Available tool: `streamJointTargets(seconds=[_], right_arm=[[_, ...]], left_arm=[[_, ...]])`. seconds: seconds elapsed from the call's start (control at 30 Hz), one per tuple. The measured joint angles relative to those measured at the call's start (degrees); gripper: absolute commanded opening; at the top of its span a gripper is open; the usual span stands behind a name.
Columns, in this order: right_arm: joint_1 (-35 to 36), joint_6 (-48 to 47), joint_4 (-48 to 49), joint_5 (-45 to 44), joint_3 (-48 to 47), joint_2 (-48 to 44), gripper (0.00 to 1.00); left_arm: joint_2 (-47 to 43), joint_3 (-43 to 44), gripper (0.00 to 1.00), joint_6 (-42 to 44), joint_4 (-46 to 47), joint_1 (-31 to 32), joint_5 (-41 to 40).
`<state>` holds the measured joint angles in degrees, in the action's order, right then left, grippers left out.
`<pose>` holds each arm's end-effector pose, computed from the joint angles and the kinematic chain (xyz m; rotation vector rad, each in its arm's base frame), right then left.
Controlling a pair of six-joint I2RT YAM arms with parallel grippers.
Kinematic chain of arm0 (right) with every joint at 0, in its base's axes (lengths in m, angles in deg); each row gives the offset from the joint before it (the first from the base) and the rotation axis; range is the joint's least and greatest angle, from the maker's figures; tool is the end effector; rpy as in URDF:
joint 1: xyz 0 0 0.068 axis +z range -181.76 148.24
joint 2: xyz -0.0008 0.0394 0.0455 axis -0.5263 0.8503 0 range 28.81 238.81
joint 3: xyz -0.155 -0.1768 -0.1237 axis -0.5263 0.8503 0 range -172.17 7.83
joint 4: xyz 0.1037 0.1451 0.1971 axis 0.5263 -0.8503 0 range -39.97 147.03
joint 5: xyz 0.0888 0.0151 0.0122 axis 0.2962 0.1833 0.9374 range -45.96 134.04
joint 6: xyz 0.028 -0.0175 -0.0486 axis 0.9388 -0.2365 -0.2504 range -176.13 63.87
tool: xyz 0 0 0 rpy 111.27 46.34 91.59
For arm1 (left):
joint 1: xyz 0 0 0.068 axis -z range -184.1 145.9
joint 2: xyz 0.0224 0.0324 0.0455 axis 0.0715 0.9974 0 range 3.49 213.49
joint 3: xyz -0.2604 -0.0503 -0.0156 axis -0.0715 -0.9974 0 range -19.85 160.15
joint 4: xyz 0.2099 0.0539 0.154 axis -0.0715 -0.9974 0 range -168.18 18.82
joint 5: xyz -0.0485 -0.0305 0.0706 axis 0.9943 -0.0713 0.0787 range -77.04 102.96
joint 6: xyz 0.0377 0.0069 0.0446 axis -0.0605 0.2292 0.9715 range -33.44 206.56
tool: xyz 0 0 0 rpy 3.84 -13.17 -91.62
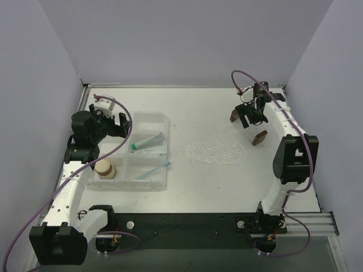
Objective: Prepare toiletry sets of a toothbrush and toothpaste on the tray
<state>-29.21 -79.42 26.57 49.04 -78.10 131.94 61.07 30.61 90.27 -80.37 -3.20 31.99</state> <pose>0.4124 0.0221 0.2609 -0.5758 2.3293 -0.0643 0.2472 -0.0178 0.3266 0.3038 1.8232 -0.2736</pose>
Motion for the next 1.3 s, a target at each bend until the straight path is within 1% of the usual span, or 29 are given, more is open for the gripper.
streamJointTargets(seconds=[0.23, 0.4, 0.57, 0.73, 0.8, 0.83, 0.9, 0.93, 1.0, 1.03, 1.1, 1.23, 1.3], right_arm=[[0.00, -3.65, -1.92, 3.21, -2.14, 4.28, 0.61], [0.00, -4.59, -2.69, 4.39, -4.79, 7.30, 0.52], [0.00, -5.38, -3.61, 5.14, -6.60, 9.88, 0.48], [0.00, -5.62, -3.96, 5.77, -6.97, 11.91, 0.46], [0.00, -5.86, -3.98, 5.81, -7.04, 12.28, 0.42], [0.00, -6.01, -4.00, 5.84, -7.15, 12.35, 0.37], [0.00, -6.54, -4.04, 5.88, -7.48, 12.70, 0.31], [0.00, -6.71, -3.98, 5.88, -7.65, 12.94, 0.26], [0.00, -7.28, -4.07, 5.90, -7.96, 13.38, 0.23], [0.07, -7.76, -4.11, 5.97, -8.09, 13.49, 0.19], [0.15, -8.26, -4.20, 5.68, -8.28, 13.60, 0.15], [0.28, -9.35, -4.76, 5.38, -8.48, 13.68, 0.02], [0.44, -10.10, -5.20, 5.16, -8.48, 13.68, 0.00]], left_arm=[[0.07, -0.46, 0.95, 0.17, 0.28, 0.00, 0.35], [0.07, -0.70, 0.95, 0.39, 0.37, 0.00, 0.35], [0.07, -0.98, 0.95, 0.87, 0.37, 0.00, 0.35], [0.07, -1.14, 0.95, 1.33, 0.42, 0.00, 0.33], [0.07, -1.16, 0.95, 1.40, 0.42, 0.00, 0.33], [0.07, -1.16, 0.95, 1.44, 0.42, 0.00, 0.33], [0.07, -1.16, 0.95, 1.49, 0.44, 0.00, 0.31], [0.07, -1.16, 0.95, 1.51, 0.44, 0.00, 0.31], [0.07, -1.18, 0.95, 1.51, 0.44, 0.00, 0.31], [0.07, -1.27, 0.95, 1.55, 0.59, 0.00, 0.31], [0.07, -1.40, 0.95, 1.57, 0.83, 0.00, 0.28], [0.07, -1.53, 0.95, 1.70, 0.96, 0.00, 0.28], [0.07, -1.53, 0.95, 1.75, 1.20, 0.00, 0.28]])
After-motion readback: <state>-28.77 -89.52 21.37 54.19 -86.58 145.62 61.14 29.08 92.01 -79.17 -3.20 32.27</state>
